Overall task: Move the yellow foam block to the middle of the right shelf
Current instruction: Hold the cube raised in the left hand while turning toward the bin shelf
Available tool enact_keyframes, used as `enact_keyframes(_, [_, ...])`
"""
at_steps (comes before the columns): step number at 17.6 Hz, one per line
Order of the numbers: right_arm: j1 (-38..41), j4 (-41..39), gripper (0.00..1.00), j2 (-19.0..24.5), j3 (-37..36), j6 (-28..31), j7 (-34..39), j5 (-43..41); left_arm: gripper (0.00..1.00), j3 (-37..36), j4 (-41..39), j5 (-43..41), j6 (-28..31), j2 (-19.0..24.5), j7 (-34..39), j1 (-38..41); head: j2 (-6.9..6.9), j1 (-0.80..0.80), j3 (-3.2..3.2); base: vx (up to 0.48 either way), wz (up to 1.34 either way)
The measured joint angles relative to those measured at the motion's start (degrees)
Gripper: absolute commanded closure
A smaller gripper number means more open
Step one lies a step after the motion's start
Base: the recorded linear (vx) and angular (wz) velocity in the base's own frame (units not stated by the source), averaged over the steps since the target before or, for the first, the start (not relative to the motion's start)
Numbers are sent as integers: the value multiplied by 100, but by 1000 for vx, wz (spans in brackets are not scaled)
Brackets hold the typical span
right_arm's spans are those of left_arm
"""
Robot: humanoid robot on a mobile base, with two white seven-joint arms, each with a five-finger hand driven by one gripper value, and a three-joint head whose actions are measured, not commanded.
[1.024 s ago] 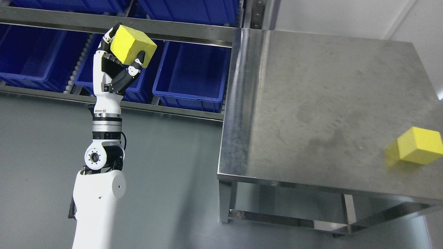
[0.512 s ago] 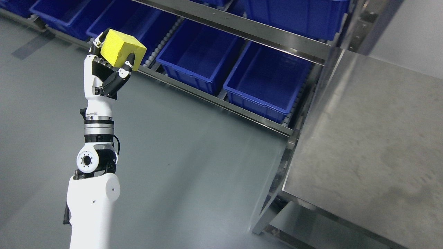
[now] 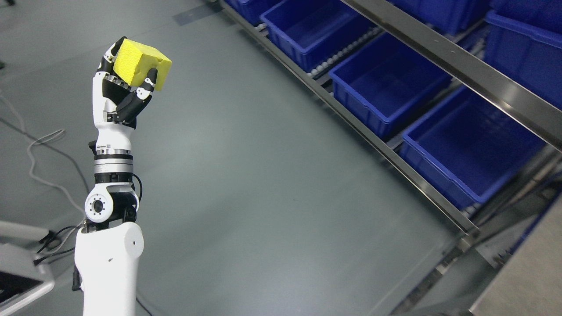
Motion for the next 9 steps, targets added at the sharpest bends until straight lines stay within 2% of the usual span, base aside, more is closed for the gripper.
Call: enact_keyframes(9, [0, 0, 0, 0, 0, 0, 0, 0, 56, 138, -240, -4, 139, -3, -33, 25, 0, 0, 0, 117, 659])
